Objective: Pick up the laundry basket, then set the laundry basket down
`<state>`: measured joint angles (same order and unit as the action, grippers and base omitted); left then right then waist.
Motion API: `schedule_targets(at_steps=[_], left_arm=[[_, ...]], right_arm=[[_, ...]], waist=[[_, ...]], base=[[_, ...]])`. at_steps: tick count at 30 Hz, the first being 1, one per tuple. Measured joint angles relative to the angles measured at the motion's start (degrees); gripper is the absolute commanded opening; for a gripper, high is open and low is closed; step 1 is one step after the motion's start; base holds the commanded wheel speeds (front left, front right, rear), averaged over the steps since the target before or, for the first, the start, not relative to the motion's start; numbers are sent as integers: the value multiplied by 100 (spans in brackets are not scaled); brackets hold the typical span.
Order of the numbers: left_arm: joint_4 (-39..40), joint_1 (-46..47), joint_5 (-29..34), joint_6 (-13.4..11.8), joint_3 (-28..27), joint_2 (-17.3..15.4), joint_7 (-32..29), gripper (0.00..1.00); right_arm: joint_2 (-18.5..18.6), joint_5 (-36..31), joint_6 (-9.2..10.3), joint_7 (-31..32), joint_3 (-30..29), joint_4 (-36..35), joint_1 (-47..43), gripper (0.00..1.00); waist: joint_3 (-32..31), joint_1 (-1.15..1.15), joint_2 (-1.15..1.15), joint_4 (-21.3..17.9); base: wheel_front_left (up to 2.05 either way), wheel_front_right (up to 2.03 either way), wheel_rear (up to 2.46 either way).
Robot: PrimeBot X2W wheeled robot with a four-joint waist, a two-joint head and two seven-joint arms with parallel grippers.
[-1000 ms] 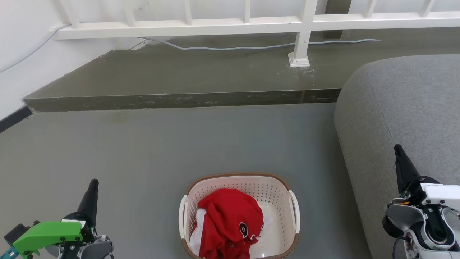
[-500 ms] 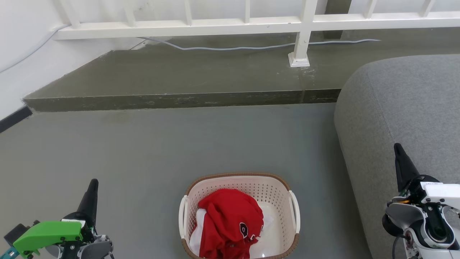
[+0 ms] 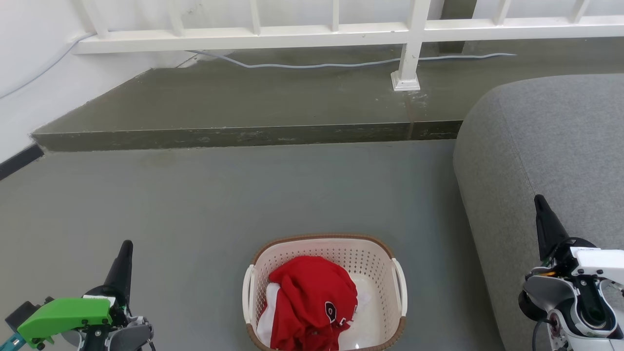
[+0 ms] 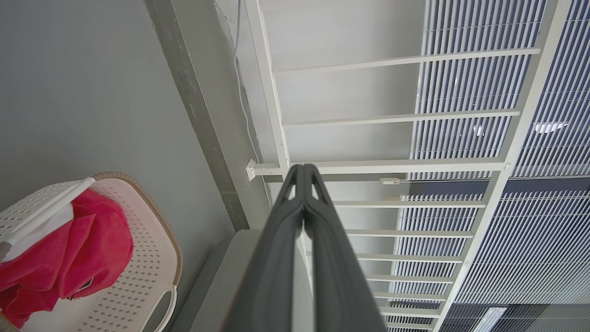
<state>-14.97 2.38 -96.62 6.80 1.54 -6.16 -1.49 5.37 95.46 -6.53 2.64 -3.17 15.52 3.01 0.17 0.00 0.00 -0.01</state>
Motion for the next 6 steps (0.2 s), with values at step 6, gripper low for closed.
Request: schedule_targets(at_steps=[6], left_arm=[[-7, 1, 0, 0, -3, 0, -1, 0]], right_arm=[[-1, 0, -1, 0, -1, 3, 1, 0]], waist=[[0, 0, 0, 0]], base=[[0, 0, 0]])
